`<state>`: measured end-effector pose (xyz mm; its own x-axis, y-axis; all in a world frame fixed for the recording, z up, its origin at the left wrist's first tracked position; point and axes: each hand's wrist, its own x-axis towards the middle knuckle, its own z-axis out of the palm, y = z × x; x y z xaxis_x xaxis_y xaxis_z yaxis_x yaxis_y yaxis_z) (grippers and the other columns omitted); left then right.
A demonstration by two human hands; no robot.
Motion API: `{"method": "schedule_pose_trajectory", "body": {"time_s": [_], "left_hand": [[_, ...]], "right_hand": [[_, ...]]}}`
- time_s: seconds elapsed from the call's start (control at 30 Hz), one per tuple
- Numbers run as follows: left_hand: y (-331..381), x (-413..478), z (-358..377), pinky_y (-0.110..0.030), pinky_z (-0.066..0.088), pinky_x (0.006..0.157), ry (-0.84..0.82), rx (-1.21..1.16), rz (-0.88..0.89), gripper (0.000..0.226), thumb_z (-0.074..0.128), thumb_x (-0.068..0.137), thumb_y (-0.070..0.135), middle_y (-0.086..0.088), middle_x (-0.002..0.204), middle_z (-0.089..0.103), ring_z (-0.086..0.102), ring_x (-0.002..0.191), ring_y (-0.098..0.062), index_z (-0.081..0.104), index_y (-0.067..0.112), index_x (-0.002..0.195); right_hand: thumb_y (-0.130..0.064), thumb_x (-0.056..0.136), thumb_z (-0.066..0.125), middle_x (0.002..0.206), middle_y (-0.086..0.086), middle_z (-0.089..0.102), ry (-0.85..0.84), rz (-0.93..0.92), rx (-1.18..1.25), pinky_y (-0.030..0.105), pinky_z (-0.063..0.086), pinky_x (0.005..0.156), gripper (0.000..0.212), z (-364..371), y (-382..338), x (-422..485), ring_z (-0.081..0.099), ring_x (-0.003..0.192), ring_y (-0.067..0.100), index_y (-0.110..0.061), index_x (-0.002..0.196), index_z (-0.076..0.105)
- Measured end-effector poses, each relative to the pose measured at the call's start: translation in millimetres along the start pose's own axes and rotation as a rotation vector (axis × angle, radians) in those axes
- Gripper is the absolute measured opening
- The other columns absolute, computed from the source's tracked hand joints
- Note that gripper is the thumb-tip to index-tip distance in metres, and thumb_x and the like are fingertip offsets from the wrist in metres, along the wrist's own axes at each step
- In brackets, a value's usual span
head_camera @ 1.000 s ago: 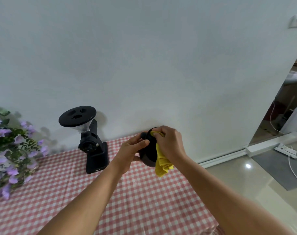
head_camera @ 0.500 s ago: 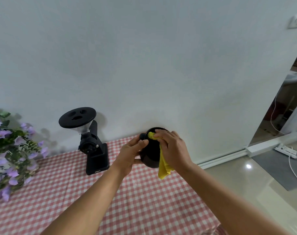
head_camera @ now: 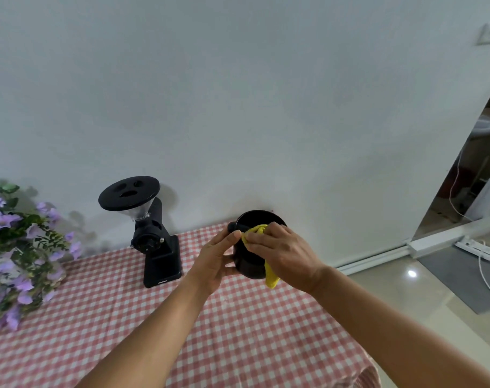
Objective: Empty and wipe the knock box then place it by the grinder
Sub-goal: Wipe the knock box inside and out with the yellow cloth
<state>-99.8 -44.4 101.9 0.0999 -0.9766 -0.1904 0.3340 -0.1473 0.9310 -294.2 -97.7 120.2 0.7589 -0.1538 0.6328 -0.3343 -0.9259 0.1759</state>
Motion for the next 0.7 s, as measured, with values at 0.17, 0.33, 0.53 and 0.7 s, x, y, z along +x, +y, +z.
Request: {"method": "schedule_pose_trajectory", "body": {"time_s": [0.17, 0.33, 0.53, 0.7], "left_hand": [[-1, 3, 0, -0.065, 0.052, 0.096, -0.015, 0.009, -0.009, 0.050, 0.076, 0.083, 0.039, -0.005, 0.135, 0.066, 0.065, 0.117, -0.041, 0.066, 0.029, 0.132], [8, 6, 5, -0.064, 0.055, 0.091, -0.011, 0.070, -0.026, 0.043, 0.076, 0.085, 0.036, -0.002, 0.130, 0.069, 0.068, 0.113, -0.039, 0.070, 0.030, 0.126], [23, 9, -1, -0.053, 0.060, 0.083, 0.060, 0.189, -0.046, 0.044, 0.079, 0.080, 0.039, -0.001, 0.126, 0.072, 0.067, 0.111, -0.037, 0.071, 0.035, 0.123], [26, 5, 0, -0.041, 0.062, 0.075, 0.052, 0.245, -0.016, 0.037, 0.075, 0.086, 0.032, 0.002, 0.119, 0.075, 0.069, 0.112, -0.027, 0.070, 0.035, 0.123]], "right_hand": [[-0.019, 0.091, 0.060, 0.114, 0.000, 0.071, -0.027, -0.019, -0.051, 0.033, 0.051, 0.076, 0.020, -2, -5, 4, 0.051, 0.084, 0.020, -0.011, 0.107, 0.070], [-0.017, 0.093, 0.057, 0.101, 0.000, 0.069, -0.126, -0.005, -0.070, 0.034, 0.049, 0.077, 0.013, 2, -8, 7, 0.055, 0.084, 0.022, -0.014, 0.098, 0.068], [-0.014, 0.089, 0.061, 0.096, -0.006, 0.068, -0.163, 0.012, -0.058, 0.031, 0.048, 0.071, 0.010, -16, 11, -2, 0.050, 0.082, 0.020, -0.018, 0.096, 0.067], [-0.012, 0.080, 0.075, 0.117, 0.005, 0.066, -0.102, 0.321, -0.013, 0.032, 0.052, 0.075, 0.033, -25, 21, 0, 0.059, 0.097, 0.026, -0.014, 0.112, 0.067]]}}
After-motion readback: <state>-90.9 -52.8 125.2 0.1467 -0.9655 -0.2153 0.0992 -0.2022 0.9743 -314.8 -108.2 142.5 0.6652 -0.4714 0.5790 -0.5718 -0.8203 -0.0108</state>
